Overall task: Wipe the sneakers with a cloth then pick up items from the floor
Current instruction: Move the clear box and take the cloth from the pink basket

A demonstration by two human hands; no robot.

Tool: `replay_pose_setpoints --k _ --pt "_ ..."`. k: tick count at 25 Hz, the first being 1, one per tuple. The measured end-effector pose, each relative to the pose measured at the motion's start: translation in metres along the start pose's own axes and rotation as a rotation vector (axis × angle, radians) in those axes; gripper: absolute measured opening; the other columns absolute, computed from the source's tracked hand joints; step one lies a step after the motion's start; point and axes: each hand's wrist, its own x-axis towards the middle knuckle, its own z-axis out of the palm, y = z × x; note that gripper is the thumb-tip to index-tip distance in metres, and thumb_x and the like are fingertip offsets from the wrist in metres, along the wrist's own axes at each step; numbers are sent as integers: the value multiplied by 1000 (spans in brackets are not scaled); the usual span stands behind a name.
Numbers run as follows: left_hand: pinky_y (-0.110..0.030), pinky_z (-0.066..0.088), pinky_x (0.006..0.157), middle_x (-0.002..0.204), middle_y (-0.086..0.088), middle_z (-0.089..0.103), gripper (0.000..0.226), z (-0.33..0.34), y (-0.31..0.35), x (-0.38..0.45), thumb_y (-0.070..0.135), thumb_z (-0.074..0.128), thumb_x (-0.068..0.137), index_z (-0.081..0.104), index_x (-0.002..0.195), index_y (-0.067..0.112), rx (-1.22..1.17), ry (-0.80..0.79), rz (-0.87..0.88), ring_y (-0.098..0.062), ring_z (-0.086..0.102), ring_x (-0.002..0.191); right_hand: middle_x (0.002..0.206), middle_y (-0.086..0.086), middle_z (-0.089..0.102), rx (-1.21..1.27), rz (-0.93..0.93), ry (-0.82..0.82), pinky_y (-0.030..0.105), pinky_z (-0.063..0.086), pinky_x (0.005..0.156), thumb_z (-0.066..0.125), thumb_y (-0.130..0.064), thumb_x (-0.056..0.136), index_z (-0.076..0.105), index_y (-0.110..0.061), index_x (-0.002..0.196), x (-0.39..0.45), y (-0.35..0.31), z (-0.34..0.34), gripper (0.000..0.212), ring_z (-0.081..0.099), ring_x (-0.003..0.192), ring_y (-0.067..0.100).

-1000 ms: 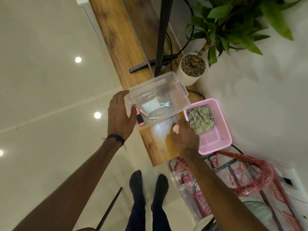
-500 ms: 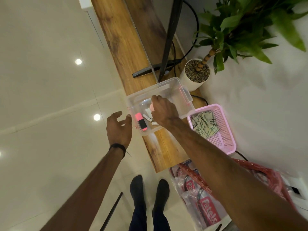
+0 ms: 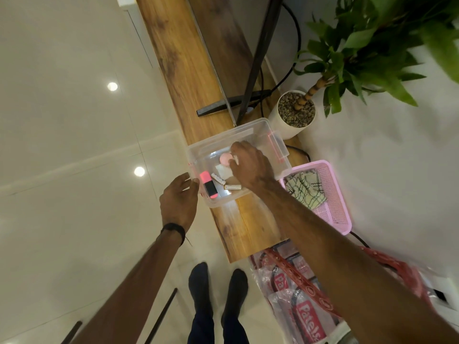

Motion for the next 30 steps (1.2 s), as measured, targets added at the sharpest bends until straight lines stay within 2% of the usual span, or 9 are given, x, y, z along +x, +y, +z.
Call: replay_pose_setpoints --k 3,4,6,8,11,15,20,25,30 --pt "-34 56 94 115 -3 73 39 -1 1 3 30 69 93 65 129 15 -66 -2 -41 -16 72 93 105 6 63 52 48 373 31 52 75 58 -22 96 63 -10 108 -19 22 -31 18 59 92 19" --pt "-30 56 91 113 -3 73 39 -2 2 4 29 71 93 66 129 14 -100 2 -59 -12 73 89 105 7 63 90 108 453 30 51 75 59 -21 95 65 -10 108 -24 33 -39 18 58 92 19" --pt "-28 55 92 109 -2 74 42 -6 0 6 30 74 90 68 127 10 -188 -3 -93 -9 73 88 109 8 64 162 230 496 34 56 79 63 -19 93 66 -10 110 -32 53 -49 20 62 97 20" --pt "-29 56 95 108 -2 75 43 -9 -1 6 29 76 89 68 127 8 -256 -38 -114 -11 73 95 115 9 66 222 273 449 41 59 87 67 -18 92 67 -8 115 -37 64 -51 25 66 102 23" --pt "-26 58 90 109 -4 75 37 -8 1 4 18 75 90 69 124 8 -281 -77 -91 -15 72 102 122 6 68 309 303 334 41 55 94 70 -21 92 66 -10 122 -37 69 -49 32 67 107 22" --pt "-38 58 93 109 -11 75 35 -7 1 8 10 76 87 70 121 2 -296 -84 -89 -23 72 102 109 5 73 337 394 201 38 58 85 68 -23 92 65 -12 114 -33 73 -43 25 71 97 27" --pt "-29 61 83 107 -15 75 33 -6 10 15 6 75 87 70 119 -1 -292 -74 -70 -25 72 99 112 5 72 408 469 181 45 59 88 70 -22 92 66 -11 116 -31 74 -48 27 70 99 28" --pt "-38 59 90 106 -14 74 31 -4 19 23 9 77 87 72 117 1 -259 -85 -55 -28 72 100 114 7 72 413 484 190 44 58 89 70 -20 93 66 -9 116 -31 74 -54 25 70 101 29" --pt "-36 58 92 107 -14 74 33 -4 16 29 11 76 88 70 119 3 -224 -68 -87 -27 72 98 116 8 71 404 482 152 45 57 90 68 -20 94 65 -8 116 -33 70 -60 25 69 103 30"
